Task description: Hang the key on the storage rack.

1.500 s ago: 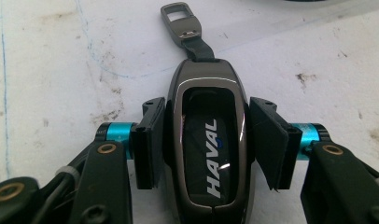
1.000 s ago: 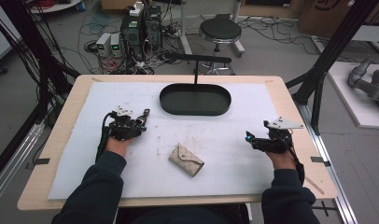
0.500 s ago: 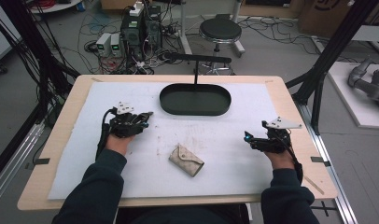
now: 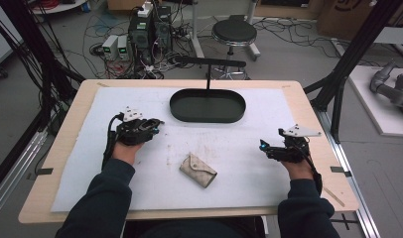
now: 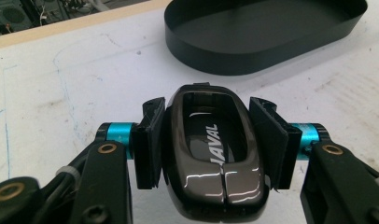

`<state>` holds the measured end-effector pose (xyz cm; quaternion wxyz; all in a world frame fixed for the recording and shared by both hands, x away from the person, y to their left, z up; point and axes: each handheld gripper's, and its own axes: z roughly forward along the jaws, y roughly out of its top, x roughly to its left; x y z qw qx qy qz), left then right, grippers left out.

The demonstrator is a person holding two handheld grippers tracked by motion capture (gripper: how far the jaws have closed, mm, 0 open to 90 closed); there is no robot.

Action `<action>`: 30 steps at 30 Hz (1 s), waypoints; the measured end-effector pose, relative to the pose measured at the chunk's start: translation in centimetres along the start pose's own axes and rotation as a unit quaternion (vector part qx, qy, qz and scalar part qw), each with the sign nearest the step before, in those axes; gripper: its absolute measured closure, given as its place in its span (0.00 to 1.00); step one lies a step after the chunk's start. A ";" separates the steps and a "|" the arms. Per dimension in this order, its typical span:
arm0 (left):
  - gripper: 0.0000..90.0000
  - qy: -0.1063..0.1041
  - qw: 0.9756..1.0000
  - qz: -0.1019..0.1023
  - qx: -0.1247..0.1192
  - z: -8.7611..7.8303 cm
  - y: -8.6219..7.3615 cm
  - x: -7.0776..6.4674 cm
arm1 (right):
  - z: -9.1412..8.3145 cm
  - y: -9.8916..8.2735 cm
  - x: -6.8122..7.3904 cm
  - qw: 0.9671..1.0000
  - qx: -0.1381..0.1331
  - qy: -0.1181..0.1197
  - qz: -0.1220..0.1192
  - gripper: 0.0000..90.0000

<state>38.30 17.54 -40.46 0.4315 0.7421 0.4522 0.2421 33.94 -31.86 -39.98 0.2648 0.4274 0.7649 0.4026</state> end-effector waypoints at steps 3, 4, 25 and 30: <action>0.53 -0.003 1.000 -0.007 -0.005 -0.1 0.1 0.1 | 0.0 0.0 0.0 1.000 0.001 0.000 0.000 0.18; 0.53 -0.005 1.000 -0.009 -0.008 -0.2 0.1 0.2 | 0.0 0.0 0.0 1.000 0.001 0.000 0.001 0.19; 0.54 0.019 0.996 0.021 0.090 2.8 -1.4 0.0 | 0.0 -0.2 -0.2 1.000 0.003 0.001 0.002 0.19; 0.54 0.017 0.993 -0.016 0.113 3.2 -1.5 0.5 | 0.1 -0.2 -0.2 1.000 0.003 0.003 0.001 0.19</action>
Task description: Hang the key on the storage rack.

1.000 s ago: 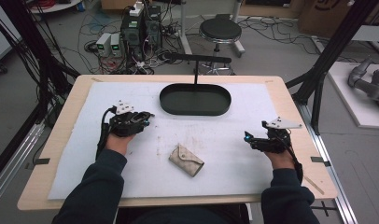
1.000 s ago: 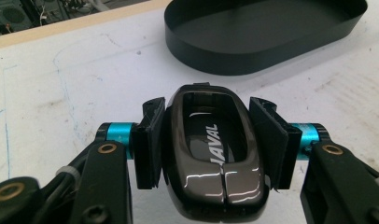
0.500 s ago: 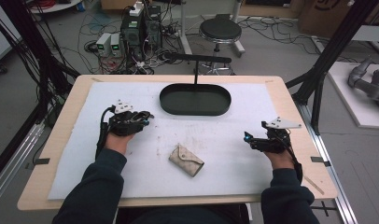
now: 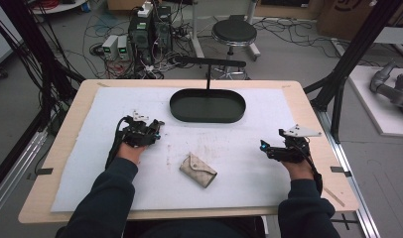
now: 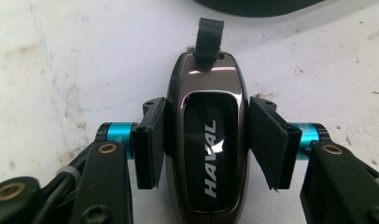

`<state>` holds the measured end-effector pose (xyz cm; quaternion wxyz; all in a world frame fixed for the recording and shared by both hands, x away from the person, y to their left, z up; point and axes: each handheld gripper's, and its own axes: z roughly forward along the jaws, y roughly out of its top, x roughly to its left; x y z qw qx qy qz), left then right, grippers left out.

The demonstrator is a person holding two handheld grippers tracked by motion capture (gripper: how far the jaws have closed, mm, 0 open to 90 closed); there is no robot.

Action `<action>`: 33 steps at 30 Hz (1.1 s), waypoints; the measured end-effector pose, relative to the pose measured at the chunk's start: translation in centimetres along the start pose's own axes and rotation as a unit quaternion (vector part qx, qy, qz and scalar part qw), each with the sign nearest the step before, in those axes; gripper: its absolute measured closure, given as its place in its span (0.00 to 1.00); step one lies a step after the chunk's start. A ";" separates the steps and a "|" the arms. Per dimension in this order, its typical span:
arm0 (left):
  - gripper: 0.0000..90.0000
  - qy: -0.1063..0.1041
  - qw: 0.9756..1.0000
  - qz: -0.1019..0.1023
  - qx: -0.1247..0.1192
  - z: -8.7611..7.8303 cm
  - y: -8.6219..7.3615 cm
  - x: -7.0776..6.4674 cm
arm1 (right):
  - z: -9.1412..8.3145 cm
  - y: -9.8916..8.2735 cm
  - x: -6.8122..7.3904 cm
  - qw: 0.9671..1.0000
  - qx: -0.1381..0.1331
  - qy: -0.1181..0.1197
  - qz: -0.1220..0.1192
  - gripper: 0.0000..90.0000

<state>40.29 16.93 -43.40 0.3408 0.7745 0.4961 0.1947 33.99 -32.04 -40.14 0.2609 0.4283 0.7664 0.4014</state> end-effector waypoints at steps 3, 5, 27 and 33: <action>0.52 0.016 0.999 0.011 0.028 0.6 0.1 -0.3 | 0.1 0.1 0.1 1.000 0.000 0.002 -0.003 0.19; 0.52 0.018 0.999 0.016 0.031 0.7 0.2 -0.3 | 0.1 0.1 0.1 1.000 0.000 0.003 -0.004 0.19; 0.54 -0.007 0.996 0.040 -0.082 -1.8 0.9 -0.5 | 0.2 0.0 -0.1 1.000 0.002 0.005 0.000 0.19; 0.54 -0.008 0.991 0.057 -0.122 -4.0 2.9 -1.0 | 0.2 0.1 0.1 1.000 0.002 0.006 0.000 0.19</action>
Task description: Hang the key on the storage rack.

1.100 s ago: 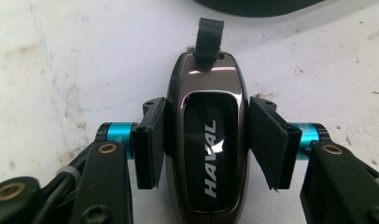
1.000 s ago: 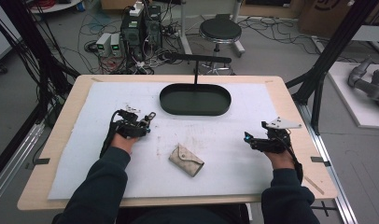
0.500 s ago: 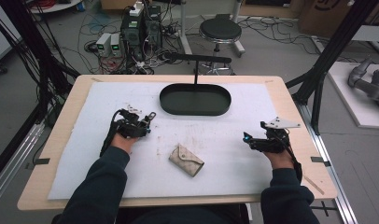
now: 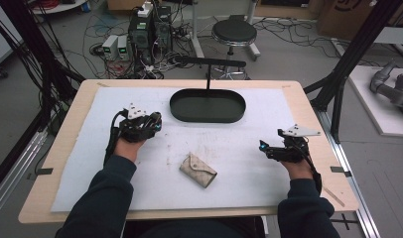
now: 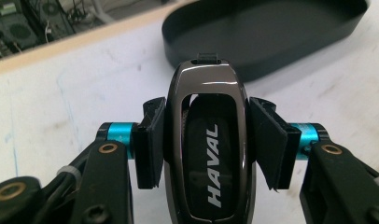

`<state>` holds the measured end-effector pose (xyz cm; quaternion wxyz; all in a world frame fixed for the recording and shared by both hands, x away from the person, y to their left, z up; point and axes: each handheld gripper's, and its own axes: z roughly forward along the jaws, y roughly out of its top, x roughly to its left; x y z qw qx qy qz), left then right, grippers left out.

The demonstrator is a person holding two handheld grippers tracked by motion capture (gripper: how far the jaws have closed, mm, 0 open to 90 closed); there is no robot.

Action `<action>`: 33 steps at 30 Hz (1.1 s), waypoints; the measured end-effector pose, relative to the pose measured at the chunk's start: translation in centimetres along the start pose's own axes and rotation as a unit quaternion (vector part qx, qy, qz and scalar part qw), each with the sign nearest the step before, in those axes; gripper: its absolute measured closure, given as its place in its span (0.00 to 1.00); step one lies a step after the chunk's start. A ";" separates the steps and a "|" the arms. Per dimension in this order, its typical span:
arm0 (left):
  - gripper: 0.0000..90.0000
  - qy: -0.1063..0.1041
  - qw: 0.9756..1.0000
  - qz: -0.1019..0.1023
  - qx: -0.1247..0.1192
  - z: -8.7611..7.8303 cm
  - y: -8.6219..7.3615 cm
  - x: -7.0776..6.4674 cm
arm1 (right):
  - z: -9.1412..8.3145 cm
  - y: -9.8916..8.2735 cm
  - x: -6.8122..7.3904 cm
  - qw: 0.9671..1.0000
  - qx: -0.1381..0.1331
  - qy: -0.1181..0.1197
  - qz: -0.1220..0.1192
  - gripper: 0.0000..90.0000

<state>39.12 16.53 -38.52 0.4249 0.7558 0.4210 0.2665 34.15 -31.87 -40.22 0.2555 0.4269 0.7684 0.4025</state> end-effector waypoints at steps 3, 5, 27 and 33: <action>0.54 -0.002 1.000 0.008 -0.014 -0.3 1.9 -0.1 | 0.1 0.0 0.0 1.000 -0.001 0.000 -0.002 0.19; 0.54 0.000 1.000 0.011 -0.017 -0.4 2.6 -0.1 | 0.1 0.0 0.0 1.000 -0.001 0.000 -0.003 0.19; 0.54 -0.004 0.998 0.002 -0.060 3.9 14.5 1.2 | -0.3 -0.1 -0.4 1.000 -0.010 0.002 0.007 0.19; 0.54 -0.008 0.998 -0.006 -0.068 5.0 15.6 0.9 | -0.5 -0.3 -0.7 1.000 -0.010 0.000 0.009 0.19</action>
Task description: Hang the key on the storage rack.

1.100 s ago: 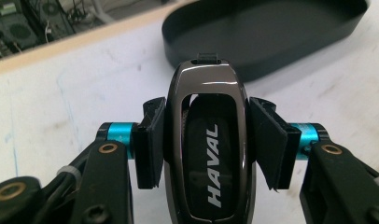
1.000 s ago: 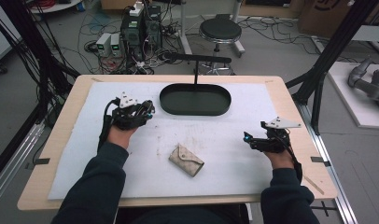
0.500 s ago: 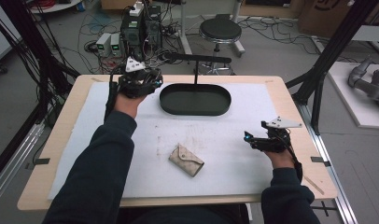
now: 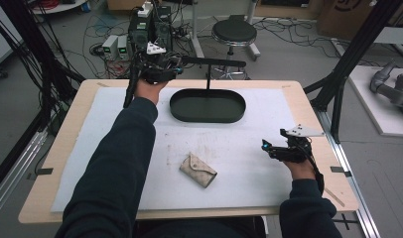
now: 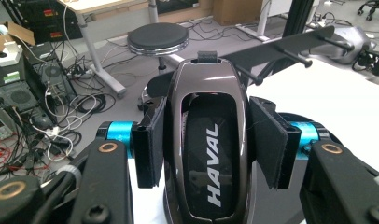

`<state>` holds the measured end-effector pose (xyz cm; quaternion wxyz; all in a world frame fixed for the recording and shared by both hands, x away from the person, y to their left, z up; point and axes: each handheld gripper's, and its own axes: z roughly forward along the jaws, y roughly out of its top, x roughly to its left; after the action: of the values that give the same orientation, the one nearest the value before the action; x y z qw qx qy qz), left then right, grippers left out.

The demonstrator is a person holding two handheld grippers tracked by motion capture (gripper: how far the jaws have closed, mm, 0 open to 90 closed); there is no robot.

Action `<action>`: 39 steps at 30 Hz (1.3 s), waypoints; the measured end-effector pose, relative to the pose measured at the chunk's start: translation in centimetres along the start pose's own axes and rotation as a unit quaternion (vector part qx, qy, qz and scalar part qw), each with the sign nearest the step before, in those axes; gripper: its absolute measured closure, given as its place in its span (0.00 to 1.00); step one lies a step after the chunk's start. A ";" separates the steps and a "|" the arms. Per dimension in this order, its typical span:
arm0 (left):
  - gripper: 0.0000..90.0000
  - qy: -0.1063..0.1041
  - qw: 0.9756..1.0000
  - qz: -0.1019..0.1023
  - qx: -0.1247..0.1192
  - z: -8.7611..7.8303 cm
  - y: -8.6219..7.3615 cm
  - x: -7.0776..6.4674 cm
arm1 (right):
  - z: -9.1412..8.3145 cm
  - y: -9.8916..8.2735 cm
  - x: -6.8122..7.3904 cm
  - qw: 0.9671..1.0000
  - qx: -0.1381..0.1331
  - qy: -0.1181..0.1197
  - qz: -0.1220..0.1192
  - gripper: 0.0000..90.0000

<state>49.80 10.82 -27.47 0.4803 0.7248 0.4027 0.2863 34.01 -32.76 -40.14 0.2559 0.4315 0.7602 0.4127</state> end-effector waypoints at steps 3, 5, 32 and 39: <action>0.54 0.011 1.000 0.005 -0.001 0.4 0.6 -0.1 | 0.0 0.0 0.0 1.000 -0.002 0.001 0.003 0.19; 0.54 0.014 1.000 0.000 0.001 0.7 0.9 0.0 | 0.0 0.0 0.0 1.000 -0.002 0.003 0.001 0.19; 0.54 0.035 0.993 -0.072 0.083 3.8 -5.4 2.1 | 0.0 -0.1 0.4 1.000 0.000 0.010 0.000 0.19; 0.54 0.002 0.992 -0.084 0.097 4.6 -6.8 1.7 | 0.1 -0.1 0.4 1.000 0.001 0.011 0.000 0.19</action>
<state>52.26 11.63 -35.41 0.4291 0.7312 0.4888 0.2057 33.80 -32.40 -40.29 0.2474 0.4274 0.7632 0.4166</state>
